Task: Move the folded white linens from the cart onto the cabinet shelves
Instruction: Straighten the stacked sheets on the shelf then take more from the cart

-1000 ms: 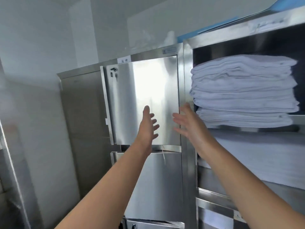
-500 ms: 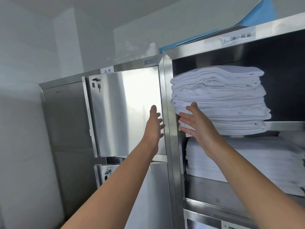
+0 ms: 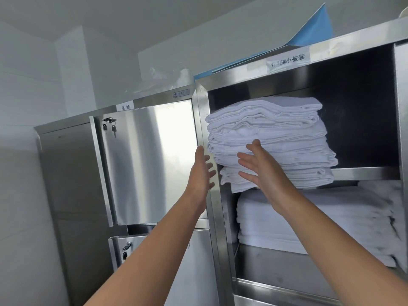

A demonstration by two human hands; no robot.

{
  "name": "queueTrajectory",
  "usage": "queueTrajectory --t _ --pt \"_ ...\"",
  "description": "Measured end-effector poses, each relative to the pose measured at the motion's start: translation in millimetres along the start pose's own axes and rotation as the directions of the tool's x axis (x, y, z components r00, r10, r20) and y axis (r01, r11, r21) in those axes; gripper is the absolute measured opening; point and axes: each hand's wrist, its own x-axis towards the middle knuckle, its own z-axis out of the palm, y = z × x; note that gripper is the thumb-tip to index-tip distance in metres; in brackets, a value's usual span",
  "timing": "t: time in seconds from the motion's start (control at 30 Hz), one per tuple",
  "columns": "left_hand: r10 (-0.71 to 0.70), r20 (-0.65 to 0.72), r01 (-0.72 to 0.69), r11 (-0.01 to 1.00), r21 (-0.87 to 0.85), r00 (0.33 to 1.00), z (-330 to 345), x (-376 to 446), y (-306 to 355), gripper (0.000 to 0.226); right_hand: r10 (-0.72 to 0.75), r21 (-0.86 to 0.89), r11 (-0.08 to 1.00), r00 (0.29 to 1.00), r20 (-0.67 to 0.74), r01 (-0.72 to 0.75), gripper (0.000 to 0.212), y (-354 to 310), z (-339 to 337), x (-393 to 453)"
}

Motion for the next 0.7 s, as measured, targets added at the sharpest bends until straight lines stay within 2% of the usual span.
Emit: queueTrajectory --t 0.13,0.27,0.33,0.4,0.53,0.7 --pt "0.048 0.015 -0.047 0.999 -0.018 0.999 18.0 7.3 3.1 0.048 -0.023 -0.037 0.999 1.000 -0.006 0.023 0.050 -2.6 -19.4 6.9" --pt "0.053 0.025 -0.053 0.999 -0.001 0.998 34.8 23.1 7.5 0.057 -0.057 -0.076 0.996 0.998 -0.030 0.054 0.032 -8.8 -37.1 18.0" --pt "0.090 0.036 -0.092 0.995 0.041 0.995 43.5 32.6 11.8 0.061 -0.100 -0.147 0.985 0.994 -0.047 0.092 0.029 -10.5 -47.7 27.0" --pt "0.180 0.061 -0.186 0.976 0.117 0.982 50.3 43.8 15.4 0.058 -0.175 -0.273 0.950 0.983 -0.063 0.151 0.034 -11.7 -59.1 37.5" --pt "0.398 0.128 -0.417 0.838 0.352 0.908 52.8 70.4 17.8 0.037 -0.330 -0.471 0.846 0.939 -0.097 0.249 0.046 -19.7 -77.7 62.1" --pt "0.646 0.078 -0.581 0.618 0.530 0.759 48.8 112.9 20.0 0.041 -0.442 -0.583 0.757 0.889 -0.124 0.295 0.040 -21.9 -86.8 89.2"
